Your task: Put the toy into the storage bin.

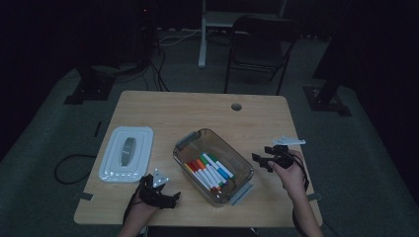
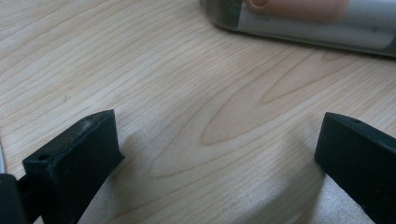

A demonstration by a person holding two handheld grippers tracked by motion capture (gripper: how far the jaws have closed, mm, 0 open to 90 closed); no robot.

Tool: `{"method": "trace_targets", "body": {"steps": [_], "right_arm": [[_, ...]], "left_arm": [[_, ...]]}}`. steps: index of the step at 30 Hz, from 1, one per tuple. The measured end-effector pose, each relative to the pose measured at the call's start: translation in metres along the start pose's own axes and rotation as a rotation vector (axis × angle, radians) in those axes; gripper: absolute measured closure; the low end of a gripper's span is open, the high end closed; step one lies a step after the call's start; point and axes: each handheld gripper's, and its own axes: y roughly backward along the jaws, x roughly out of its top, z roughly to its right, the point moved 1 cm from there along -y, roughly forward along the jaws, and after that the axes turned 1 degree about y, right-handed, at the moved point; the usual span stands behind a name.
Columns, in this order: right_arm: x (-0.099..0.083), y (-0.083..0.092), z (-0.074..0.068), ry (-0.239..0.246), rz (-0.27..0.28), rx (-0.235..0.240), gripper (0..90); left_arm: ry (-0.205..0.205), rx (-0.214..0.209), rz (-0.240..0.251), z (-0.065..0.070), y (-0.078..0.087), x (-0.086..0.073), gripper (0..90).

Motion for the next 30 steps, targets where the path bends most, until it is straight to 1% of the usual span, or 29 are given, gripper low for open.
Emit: {"method": "trace_targets", "body": {"steps": [1,2,3,4,5,7,8,9,10,11,12,13,15,16,17,18,20,22,24,25,27,28,30], "right_arm": [[0.0,0.0,0.0,0.0,0.0,0.0,31.2],[-0.007,-0.005,0.004,-0.005,-0.013,-0.022,31.2],[-0.007,-0.005,0.004,-0.005,-0.013,-0.022,31.2],[-0.015,-0.011,0.007,-0.015,-0.019,-0.037,31.2],[-0.015,-0.011,0.007,-0.015,-0.019,-0.037,31.2],[-0.022,-0.016,0.008,-0.008,-0.024,-0.068,31.2],[-0.029,-0.021,0.007,0.003,-0.033,-0.093,31.2],[-0.029,-0.021,0.007,0.003,-0.033,-0.093,31.2],[-0.032,-0.023,0.007,0.006,-0.037,-0.104,31.2],[-0.035,-0.025,0.006,0.009,-0.038,-0.117,31.2],[-0.04,-0.028,0.005,0.013,-0.04,-0.141,31.3],[-0.04,-0.028,0.005,0.013,-0.04,-0.141,31.3],[-0.044,-0.031,0.004,0.023,-0.041,-0.164,31.1],[-0.047,-0.034,0.003,0.023,-0.046,-0.174,29.1],[-0.047,-0.034,0.003,0.023,-0.046,-0.174,29.1],[-0.05,-0.037,0.003,0.033,-0.053,-0.189,27.8],[-0.052,-0.038,0.003,0.035,-0.059,-0.195,26.8],[-0.057,-0.041,0.006,0.019,-0.06,-0.199,26.7],[-0.058,-0.041,0.007,0.017,-0.061,-0.204,25.9],[-0.059,-0.041,0.008,0.011,-0.05,-0.211,25.9],[-0.06,-0.039,0.01,0.002,-0.048,-0.219,25.7],[-0.061,-0.039,0.012,-0.003,-0.055,-0.238,21.5],[-0.061,-0.039,0.012,-0.005,-0.058,-0.238,19.9]], "left_arm": [[0.0,0.0,0.0,0.0,0.0,0.0,0.6],[0.001,0.0,0.001,0.0,0.0,0.0,0.6],[0.0,0.0,0.001,0.0,0.0,0.0,0.6],[0.001,0.0,0.001,0.0,0.0,0.0,0.6],[0.001,0.0,0.001,0.0,0.0,0.0,0.6],[0.0,0.0,0.0,0.0,0.0,0.0,0.6],[0.0,0.0,0.0,0.0,0.0,0.0,0.6],[0.0,0.0,0.0,0.0,0.0,0.0,0.6],[0.001,0.0,0.001,0.0,0.0,0.0,0.6],[0.0,0.0,0.0,0.0,0.0,0.0,0.6],[0.0,0.0,0.0,0.0,0.0,0.0,0.6],[0.0,0.0,0.0,0.0,0.0,0.0,0.6],[0.0,0.0,0.001,0.0,0.0,0.0,0.6],[0.0,0.0,0.001,0.0,0.0,0.0,0.6],[0.0,0.0,0.0,0.0,0.0,0.0,0.6],[0.0,0.0,0.001,0.0,0.0,0.0,0.6],[0.0,0.0,0.001,0.0,0.0,0.0,0.6],[0.0,0.0,0.0,0.0,0.0,0.0,0.6],[0.0,0.0,0.001,0.0,0.0,0.0,0.6],[0.0,0.0,0.001,0.0,0.0,0.0,0.6],[0.0,0.0,0.001,0.0,0.0,0.0,0.6],[0.0,0.0,0.001,0.0,0.0,0.0,0.6],[0.0,0.0,0.001,0.0,0.0,0.0,0.6]]}}
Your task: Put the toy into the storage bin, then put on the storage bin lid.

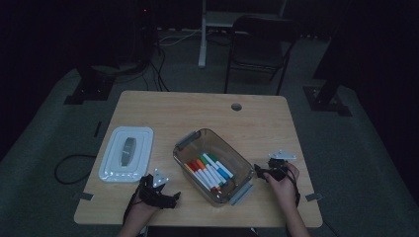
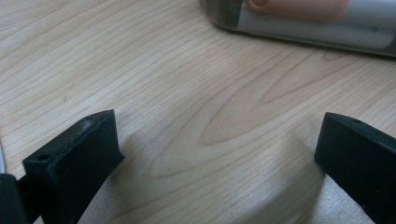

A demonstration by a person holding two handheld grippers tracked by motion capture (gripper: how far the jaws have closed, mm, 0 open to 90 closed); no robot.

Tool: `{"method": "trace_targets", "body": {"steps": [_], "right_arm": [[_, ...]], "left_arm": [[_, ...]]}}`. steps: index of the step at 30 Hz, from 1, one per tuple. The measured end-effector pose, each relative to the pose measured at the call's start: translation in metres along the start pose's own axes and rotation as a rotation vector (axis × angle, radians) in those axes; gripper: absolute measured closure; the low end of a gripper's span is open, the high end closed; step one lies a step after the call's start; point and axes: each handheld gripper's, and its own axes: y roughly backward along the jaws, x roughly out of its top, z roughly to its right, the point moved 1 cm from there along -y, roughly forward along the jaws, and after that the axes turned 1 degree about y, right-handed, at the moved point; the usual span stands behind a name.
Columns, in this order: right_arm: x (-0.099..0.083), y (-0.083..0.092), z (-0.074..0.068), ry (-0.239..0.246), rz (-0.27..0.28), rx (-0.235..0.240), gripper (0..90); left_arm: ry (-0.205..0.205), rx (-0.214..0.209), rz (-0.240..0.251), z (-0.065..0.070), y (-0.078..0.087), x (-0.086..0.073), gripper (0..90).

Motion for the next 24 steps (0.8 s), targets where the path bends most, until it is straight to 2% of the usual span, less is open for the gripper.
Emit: {"method": "trace_targets", "body": {"steps": [2,9,14,22,24], "right_arm": [[0.0003,-0.0009,-0.0006,0.005,-0.01,0.003,15.1],[-0.0002,-0.0008,0.0002,0.007,-0.013,0.005,12.9],[-0.0015,0.0003,0.0,0.003,-0.013,-0.001,12.5],[-0.0013,0.0001,0.0026,0.032,-0.014,0.03,12.3],[-0.0013,0.0002,0.0028,0.029,-0.013,0.029,12.6]], "left_arm": [[0.0,0.0,0.0,0.0,0.0,0.0,0.6],[0.0,0.0,0.0,0.0,0.0,0.0,0.6],[-0.001,-0.001,0.0,0.0002,0.0003,-0.0004,0.6],[0.007,0.005,-0.002,0.001,0.001,-0.001,0.6],[0.001,-0.016,0.003,0.0033,0.0032,-0.0031,0.6]]}}
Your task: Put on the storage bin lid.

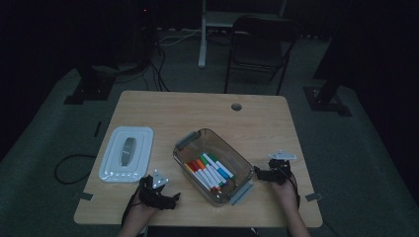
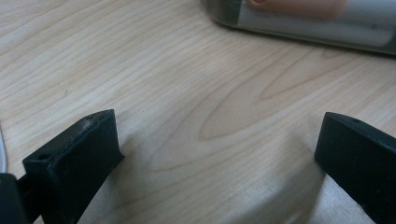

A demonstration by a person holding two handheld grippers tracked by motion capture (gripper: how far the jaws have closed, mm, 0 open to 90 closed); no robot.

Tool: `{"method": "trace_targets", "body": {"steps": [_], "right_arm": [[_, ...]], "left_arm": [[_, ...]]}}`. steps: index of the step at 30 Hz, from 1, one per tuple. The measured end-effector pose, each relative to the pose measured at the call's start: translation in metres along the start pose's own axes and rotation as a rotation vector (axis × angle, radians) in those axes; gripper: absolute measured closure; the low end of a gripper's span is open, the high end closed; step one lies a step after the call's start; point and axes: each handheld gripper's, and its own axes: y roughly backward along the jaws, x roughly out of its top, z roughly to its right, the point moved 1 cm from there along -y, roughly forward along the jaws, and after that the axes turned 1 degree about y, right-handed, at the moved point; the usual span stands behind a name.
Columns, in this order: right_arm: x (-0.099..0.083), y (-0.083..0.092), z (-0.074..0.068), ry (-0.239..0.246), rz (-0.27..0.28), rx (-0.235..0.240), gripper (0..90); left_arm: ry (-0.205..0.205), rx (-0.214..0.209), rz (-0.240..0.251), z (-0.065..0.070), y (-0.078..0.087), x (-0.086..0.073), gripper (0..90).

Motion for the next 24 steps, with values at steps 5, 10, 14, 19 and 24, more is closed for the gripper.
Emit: {"method": "trace_targets", "body": {"steps": [5,10,14,19,24], "right_arm": [[0.0,0.0,0.0,0.003,0.0,-0.001,12.5],[0.0,0.0,0.0,0.002,0.0,0.0,12.5],[0.0,0.0,0.0,0.001,-0.001,0.001,12.5],[0.0,0.0,0.0,0.002,-0.001,0.0,12.5],[0.0,0.0,0.0,0.004,-0.001,0.0,12.5]], "left_arm": [[0.006,0.007,-0.015,0.004,0.013,0.003,0.7],[0.008,0.023,0.003,-0.006,0.035,0.009,0.7],[0.013,0.068,0.027,-0.021,0.049,0.01,0.7],[0.048,0.112,0.068,-0.046,0.066,0.014,0.7],[0.11,0.18,0.107,-0.077,0.074,0.015,0.7]]}}
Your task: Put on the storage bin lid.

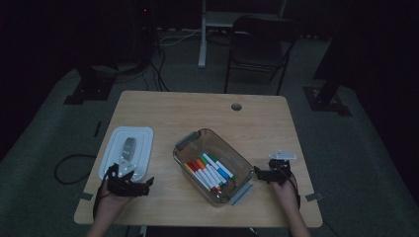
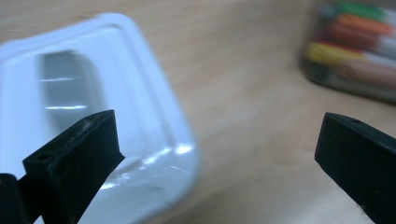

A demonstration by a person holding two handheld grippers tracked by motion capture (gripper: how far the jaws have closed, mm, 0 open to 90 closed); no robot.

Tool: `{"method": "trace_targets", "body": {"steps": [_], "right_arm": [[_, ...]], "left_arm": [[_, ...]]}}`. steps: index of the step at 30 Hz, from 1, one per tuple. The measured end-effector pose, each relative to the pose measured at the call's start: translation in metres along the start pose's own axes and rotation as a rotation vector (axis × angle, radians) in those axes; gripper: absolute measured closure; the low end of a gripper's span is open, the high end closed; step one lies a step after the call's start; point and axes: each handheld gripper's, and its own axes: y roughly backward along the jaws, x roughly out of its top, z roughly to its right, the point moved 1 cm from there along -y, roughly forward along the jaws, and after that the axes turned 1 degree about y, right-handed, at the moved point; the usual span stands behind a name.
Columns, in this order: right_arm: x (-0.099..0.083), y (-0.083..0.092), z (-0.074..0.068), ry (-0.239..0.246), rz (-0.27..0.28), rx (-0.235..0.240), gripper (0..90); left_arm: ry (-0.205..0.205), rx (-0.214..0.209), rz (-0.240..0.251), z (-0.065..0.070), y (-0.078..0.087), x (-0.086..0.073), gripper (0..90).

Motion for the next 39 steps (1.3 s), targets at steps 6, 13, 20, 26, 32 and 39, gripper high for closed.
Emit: {"method": "trace_targets", "body": {"steps": [6,13,20,26,32,39], "right_arm": [[0.0,0.0,0.0,0.0,0.0,0.0,12.5],[0.0,0.0,0.0,0.0,0.0,0.0,12.5],[0.0,0.001,-0.001,0.013,0.0,0.016,12.6],[-0.001,0.002,-0.01,0.062,0.002,0.066,13.7],[0.001,0.001,-0.019,0.08,0.014,0.11,13.6],[0.004,0.007,-0.023,0.08,0.047,0.142,13.6]], "left_arm": [[0.061,0.07,0.026,-0.028,-0.011,-0.001,5.0],[0.078,0.111,0.004,-0.049,-0.033,0.001,13.0],[0.147,0.153,-0.043,-0.066,-0.059,0.001,34.6],[0.148,0.168,-0.07,-0.07,-0.066,-0.004,50.1],[0.157,0.173,-0.062,-0.07,-0.068,-0.007,64.3],[0.191,0.17,-0.047,-0.07,-0.065,-0.008,68.0]]}}
